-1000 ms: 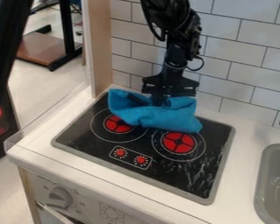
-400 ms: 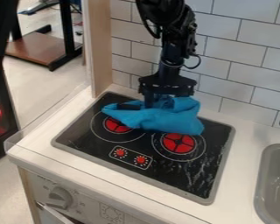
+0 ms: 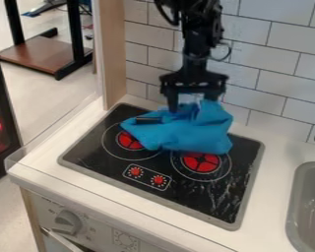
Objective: Fold the cloth from bottom right to top left
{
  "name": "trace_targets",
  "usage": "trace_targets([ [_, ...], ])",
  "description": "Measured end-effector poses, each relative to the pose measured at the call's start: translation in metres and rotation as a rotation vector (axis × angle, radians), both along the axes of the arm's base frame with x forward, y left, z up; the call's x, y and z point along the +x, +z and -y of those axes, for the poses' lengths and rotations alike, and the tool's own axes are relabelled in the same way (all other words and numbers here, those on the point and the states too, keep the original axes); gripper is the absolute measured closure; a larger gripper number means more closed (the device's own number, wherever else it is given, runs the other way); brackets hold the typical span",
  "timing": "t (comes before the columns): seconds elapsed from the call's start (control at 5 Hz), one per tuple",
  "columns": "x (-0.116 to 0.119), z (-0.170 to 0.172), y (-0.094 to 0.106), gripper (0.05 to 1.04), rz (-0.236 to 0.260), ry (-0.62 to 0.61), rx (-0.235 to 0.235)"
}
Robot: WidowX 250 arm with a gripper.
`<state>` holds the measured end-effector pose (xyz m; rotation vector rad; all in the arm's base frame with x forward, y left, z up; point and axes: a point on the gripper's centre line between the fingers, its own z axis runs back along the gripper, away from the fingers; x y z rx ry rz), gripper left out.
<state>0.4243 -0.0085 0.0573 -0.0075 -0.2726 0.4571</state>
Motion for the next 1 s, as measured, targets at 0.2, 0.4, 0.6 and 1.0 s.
trace_targets([
  [0.2,-0.006,0.000,0.022,0.085,0.038,-0.007,-0.003],
  [0.4,-0.019,-0.006,0.057,0.084,0.096,-0.002,-0.020],
  [0.6,-0.029,-0.015,0.065,0.084,0.097,-0.007,-0.023],
  [1.0,-0.033,-0.011,0.070,0.084,0.089,-0.049,-0.053],
])
